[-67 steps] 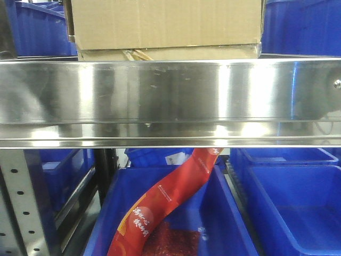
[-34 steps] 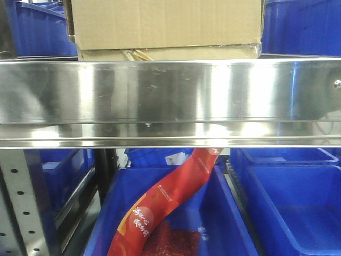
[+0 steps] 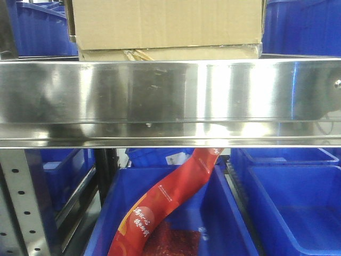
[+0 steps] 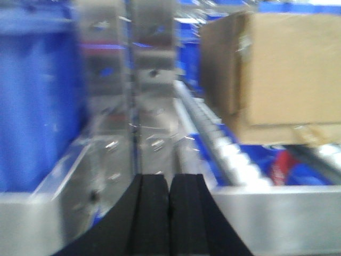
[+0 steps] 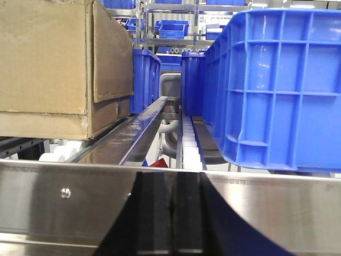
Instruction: Stack two boxes on right shelf middle
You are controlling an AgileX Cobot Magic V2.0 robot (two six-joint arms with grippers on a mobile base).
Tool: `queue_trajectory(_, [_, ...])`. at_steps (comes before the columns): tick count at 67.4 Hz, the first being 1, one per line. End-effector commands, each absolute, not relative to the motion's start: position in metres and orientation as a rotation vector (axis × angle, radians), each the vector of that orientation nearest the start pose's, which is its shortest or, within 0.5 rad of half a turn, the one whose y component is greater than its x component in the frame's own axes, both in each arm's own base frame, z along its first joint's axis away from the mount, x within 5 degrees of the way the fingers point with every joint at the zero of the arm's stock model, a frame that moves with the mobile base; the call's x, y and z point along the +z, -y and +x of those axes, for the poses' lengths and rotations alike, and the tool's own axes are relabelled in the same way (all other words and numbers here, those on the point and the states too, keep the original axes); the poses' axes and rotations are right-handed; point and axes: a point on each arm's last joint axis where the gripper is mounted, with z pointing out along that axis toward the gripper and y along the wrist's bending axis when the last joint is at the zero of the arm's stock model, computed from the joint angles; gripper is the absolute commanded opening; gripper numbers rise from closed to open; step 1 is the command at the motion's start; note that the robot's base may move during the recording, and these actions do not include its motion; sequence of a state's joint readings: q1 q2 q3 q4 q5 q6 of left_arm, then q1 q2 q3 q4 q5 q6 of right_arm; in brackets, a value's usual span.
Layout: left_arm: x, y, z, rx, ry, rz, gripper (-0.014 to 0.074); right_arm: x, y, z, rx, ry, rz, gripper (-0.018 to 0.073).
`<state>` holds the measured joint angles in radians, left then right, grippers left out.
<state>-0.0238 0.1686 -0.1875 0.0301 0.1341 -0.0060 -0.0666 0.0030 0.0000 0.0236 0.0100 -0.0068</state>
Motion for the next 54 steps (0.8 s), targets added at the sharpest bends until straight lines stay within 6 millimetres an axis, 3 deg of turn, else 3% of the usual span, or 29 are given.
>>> queue_trajectory(1, [0.237, -0.001, 0.06, 0.03, -1.549, 0.014, -0.0111, 0.215, 0.004, 0.056, -0.046, -1.467, 0.065, -0.0168])
queue_trajectory(12, [0.206, -0.001, 0.056, 0.018, -1.561, -0.002, -0.0111, 0.215, 0.004, 0.056, -0.046, -1.467, 0.065, -0.0168])
queue_trajectory(54, [0.208, 0.002, 0.056, 0.027, -1.542, 0.09, -0.0111, 0.215, 0.004, 0.056, -0.046, -1.467, 0.065, -0.0168])
